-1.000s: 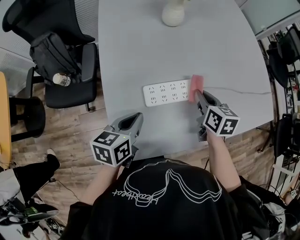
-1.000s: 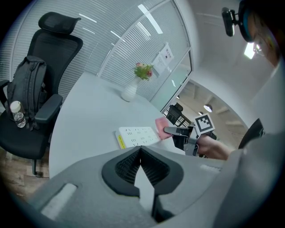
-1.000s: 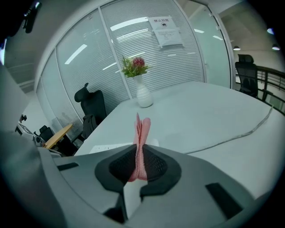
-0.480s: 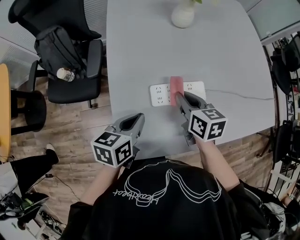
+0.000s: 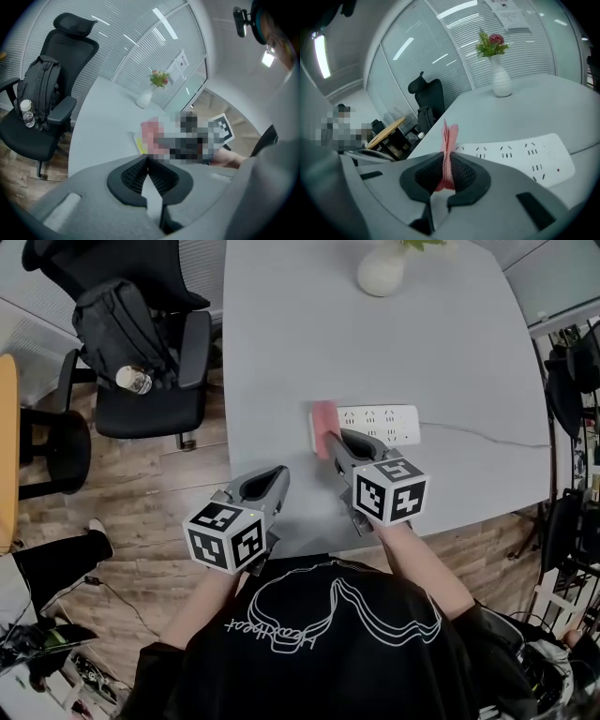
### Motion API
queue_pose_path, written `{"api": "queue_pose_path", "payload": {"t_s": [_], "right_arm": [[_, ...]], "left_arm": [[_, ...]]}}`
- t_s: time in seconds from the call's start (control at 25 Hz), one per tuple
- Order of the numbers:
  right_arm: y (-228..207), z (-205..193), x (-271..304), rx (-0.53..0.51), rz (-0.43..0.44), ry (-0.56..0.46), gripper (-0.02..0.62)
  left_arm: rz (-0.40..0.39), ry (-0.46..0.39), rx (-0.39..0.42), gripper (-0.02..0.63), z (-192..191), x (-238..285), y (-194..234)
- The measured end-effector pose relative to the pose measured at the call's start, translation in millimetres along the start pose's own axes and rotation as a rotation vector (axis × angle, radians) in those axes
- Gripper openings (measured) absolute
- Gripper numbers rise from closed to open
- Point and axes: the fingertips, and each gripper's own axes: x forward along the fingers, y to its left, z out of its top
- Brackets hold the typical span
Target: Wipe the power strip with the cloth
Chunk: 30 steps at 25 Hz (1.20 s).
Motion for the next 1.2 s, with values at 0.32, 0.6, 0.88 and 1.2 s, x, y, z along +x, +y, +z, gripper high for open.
{"api": "queue_pose_path", "payload": {"t_s": [0.32, 0.6, 0.88, 1.2], "right_arm": [[-2.1, -7.1, 9.7, 0.016, -0.004, 0.011, 0.041], [-5.0, -9.4, 8.7, 0.014, -0.013, 0.012, 0.041], [-12.3, -11.0, 2.3, 0.021, -0.02, 0.008, 0.041], [-34.5, -13.1, -12.9, 0.041, -0.063, -0.005, 0.044]], "left_arm": [[0.006, 0.008, -0.015, 0.012, -8.4, -0.5, 6.0], [-0.005, 0.011, -0.016, 0.012, -9.6, 2.8, 1.8], [-0.009, 0.016, -0.01, 0.012, -8.0, 5.5, -2.1], [-0.021, 0.031, 0.0, 0.012, -8.5, 13.4, -8.9]]}}
